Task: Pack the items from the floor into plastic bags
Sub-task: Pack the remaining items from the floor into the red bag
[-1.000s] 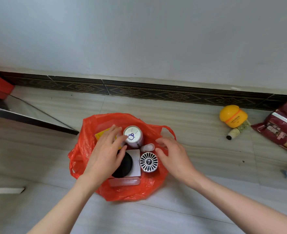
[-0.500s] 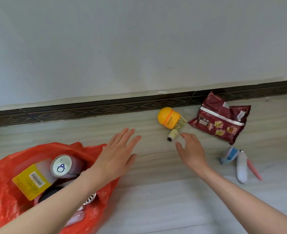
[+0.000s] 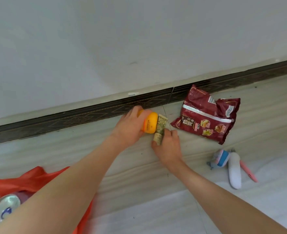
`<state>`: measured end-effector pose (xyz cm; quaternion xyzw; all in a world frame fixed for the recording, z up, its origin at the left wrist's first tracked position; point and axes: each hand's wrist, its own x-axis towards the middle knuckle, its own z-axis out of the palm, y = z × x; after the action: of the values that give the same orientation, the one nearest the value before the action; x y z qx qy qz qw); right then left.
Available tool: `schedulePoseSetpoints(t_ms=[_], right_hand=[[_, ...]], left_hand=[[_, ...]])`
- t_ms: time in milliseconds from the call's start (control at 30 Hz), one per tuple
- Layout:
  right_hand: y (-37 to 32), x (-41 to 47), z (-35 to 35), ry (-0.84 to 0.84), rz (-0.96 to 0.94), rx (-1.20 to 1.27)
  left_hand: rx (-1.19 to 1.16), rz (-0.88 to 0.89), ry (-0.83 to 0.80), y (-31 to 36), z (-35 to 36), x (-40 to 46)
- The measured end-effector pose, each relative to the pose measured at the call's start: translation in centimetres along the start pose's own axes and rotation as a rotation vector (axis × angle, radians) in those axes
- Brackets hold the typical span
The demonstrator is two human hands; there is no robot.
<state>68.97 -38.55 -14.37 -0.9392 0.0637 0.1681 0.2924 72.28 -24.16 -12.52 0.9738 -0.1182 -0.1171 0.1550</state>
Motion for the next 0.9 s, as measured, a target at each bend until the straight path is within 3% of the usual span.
schedulePoseSetpoints(t_ms=[200,300,400,600,733,900], right_hand=[[1.1,-0.4,-0.4,-0.017,0.033,0.084],[1.1,-1.9,-0.4,-0.028,0.118,0.257],[0.5,-4.1,-0.5,-0.041,0.124,0.385],[-3.2,-8.9,-1.1,-0.044,-0.031,0.557],[-7.8,-12.4,-0.3,-0.089,-0.195,0.627],[-13.0,-17.2,2.7,-0.255,-0.478,0.599]], left_hand=[[-0.093,-0.106,0.045,0.3,1.4,-1.9],[-0.105,-0.16,0.015,0.2,1.1,-3.4],[-0.291,-0.226,-0.006,-0.4,-0.1,-6.4],[-0.355,-0.282,0.207,-2.9,-5.3,-15.2],[-0.337,-0.433,0.336,-4.4,-8.6,-22.7],[-0.272,-0.571,0.392,-7.2,-10.2,-30.9]])
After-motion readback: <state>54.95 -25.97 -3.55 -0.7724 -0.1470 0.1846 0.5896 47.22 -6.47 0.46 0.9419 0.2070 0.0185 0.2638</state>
